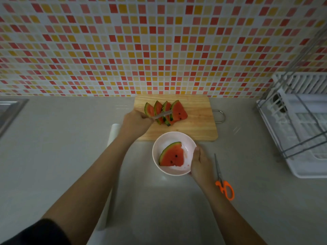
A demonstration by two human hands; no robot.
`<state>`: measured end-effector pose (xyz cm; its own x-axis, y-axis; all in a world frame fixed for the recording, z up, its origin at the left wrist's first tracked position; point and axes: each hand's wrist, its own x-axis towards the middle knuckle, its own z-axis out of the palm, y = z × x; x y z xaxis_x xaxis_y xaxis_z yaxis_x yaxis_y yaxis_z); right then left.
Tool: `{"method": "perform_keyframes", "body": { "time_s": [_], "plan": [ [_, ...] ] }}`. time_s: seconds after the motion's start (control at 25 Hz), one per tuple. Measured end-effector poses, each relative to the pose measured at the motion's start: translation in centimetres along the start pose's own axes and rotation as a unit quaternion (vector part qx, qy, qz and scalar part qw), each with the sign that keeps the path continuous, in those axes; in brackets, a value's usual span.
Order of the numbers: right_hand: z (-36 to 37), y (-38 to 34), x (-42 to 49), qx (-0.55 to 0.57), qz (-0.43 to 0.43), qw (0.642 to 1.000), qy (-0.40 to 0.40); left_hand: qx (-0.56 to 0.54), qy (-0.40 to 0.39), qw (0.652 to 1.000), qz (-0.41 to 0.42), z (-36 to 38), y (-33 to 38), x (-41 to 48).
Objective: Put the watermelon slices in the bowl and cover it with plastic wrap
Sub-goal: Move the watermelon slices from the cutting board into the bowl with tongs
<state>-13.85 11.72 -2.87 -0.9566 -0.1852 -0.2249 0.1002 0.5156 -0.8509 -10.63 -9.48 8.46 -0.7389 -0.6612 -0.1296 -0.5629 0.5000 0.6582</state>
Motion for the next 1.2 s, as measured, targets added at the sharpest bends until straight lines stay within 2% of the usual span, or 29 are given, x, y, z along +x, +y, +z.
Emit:
{"method": "perform_keyframes", "body": {
  "time_s": [0.08, 0.2, 0.32, 0.44, 0.64, 0.84, 0.92, 1.2],
  "plan": [
    [0.0, 0.2, 0.1, 0.000, 0.002, 1.000, -0.006, -0.008, -0.011, 1.000, -0.013, 1.7, 0.4, 1.9],
    [-0.1, 0.3, 0.3, -0.004, -0.008, 1.000, -0.011, 0.036, -0.018, 0.999, -0.004, 3.6, 1.0, 3.8],
    [0.0, 0.4, 0.4, 0.000, -0.011, 1.000, -0.007, 0.018, -0.029, 0.999, -0.027, 4.6, 1.2, 4.7],
    [0.1, 0.5, 0.3, 0.004, -0.005, 1.000, -0.010, -0.026, -0.036, 0.996, -0.081, 4.3, 1.4, 4.9],
    [0.0, 0.5, 0.3, 0.007, -0.015, 1.000, -0.005, 0.013, -0.062, 0.993, -0.095, 2.7, 2.0, 5.8],
    [-0.1, 0.6, 0.3, 0.012, -0.013, 1.000, -0.012, -0.067, -0.136, 0.977, -0.152, 2.5, 1.7, 6.3],
    [-0.1, 0.6, 0.3, 0.014, -0.014, 1.000, -0.011, -0.081, -0.153, 0.973, -0.150, 2.8, 1.2, 6.5],
    [0.0, 0.6, 0.3, 0.006, -0.017, 1.000, -0.013, -0.151, -0.131, 0.973, -0.118, 4.0, 0.2, 6.7]
  ]
}}
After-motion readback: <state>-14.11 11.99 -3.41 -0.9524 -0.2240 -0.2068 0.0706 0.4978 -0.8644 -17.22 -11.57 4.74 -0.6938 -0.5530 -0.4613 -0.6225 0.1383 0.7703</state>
